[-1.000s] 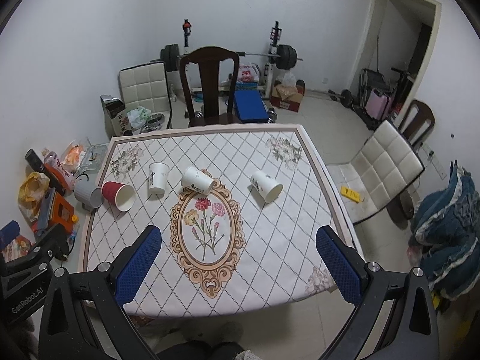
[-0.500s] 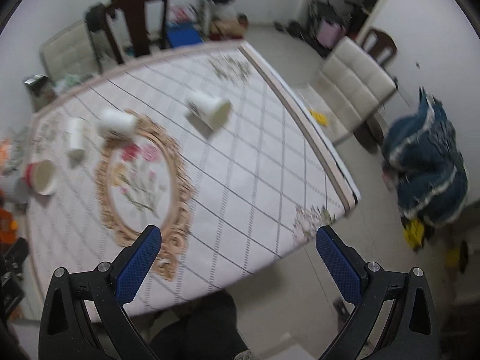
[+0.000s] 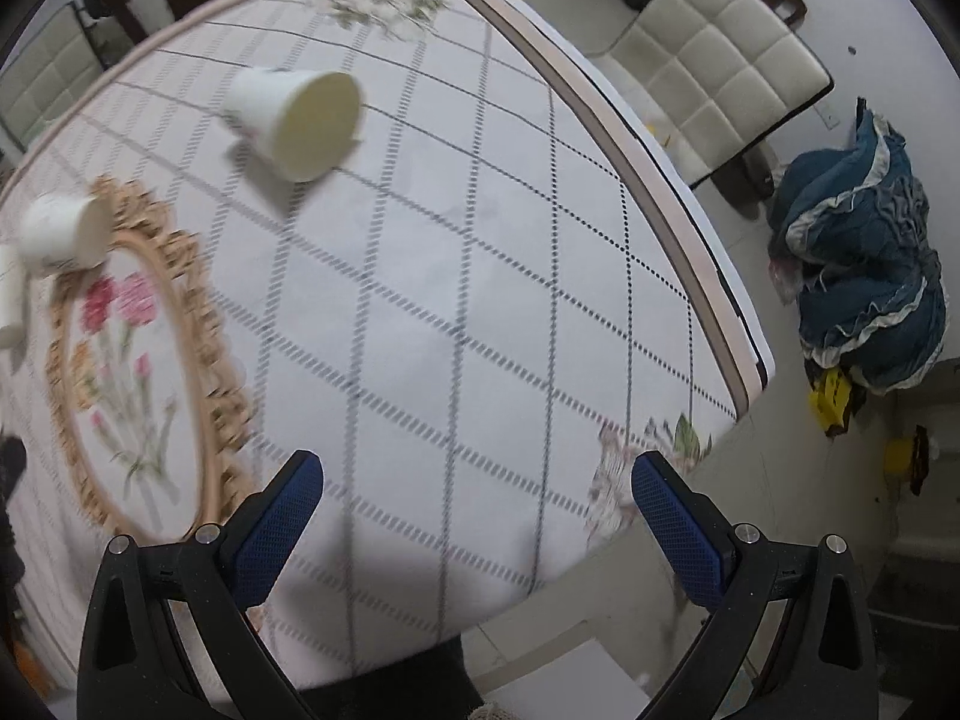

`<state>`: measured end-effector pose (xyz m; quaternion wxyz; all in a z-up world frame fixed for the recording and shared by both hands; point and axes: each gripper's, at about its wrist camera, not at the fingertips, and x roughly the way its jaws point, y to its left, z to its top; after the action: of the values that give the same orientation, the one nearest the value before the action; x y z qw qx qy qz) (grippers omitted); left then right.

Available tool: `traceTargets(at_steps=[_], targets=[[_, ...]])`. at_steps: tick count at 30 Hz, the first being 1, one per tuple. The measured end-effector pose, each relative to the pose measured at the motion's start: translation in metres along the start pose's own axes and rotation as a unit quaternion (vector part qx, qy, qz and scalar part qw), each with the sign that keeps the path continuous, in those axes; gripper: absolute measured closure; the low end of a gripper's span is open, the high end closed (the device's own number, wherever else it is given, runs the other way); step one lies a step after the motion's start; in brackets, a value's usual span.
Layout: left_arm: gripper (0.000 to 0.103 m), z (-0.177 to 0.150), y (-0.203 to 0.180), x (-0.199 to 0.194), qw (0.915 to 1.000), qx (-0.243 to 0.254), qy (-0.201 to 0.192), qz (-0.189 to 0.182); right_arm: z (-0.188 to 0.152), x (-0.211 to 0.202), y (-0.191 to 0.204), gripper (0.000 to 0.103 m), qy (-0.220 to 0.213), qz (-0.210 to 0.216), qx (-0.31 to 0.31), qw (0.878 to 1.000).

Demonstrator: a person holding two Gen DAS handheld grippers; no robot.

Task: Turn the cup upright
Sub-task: 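Reach the left tool to the white paper cup lying on its side and grasp it, then lift the white cup with the left tool, turning its opening upward, toward the right tool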

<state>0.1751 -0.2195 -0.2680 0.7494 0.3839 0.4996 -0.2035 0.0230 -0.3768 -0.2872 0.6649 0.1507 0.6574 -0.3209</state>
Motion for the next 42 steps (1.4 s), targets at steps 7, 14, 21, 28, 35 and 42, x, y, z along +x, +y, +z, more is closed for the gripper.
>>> traceTargets(at_steps=[7, 14, 21, 28, 35, 42], targets=[[0.001, 0.073, -0.061, 0.03, 0.9654, 0.247, -0.056, 0.063, 0.049, 0.056, -0.034, 0.0, 0.043, -0.013, 0.019, 0.999], [0.014, 0.117, -0.1, 0.04, 0.9162, 0.384, -0.096, 0.06, 0.082, 0.092, -0.058, 0.0, 0.067, -0.023, 0.033, 0.997], [0.014, 0.123, -0.156, 0.045, 0.8539, 0.502, -0.131, 0.045, 0.101, 0.109, -0.09, 0.0, 0.077, -0.018, 0.056, 0.995], [0.024, 0.144, -0.176, 0.057, 0.8422, 0.519, -0.136, 0.055, 0.109, 0.116, -0.111, 0.0, 0.081, -0.02, 0.07, 0.994], [0.04, 0.164, -0.169, 0.064, 0.8561, 0.502, -0.116, 0.047, 0.101, 0.113, -0.125, 0.0, 0.084, -0.016, 0.092, 0.992], [0.041, 0.167, -0.146, 0.05, 0.9018, 0.42, -0.099, 0.025, 0.093, 0.108, -0.119, 0.0, 0.078, -0.008, 0.087, 0.993]])
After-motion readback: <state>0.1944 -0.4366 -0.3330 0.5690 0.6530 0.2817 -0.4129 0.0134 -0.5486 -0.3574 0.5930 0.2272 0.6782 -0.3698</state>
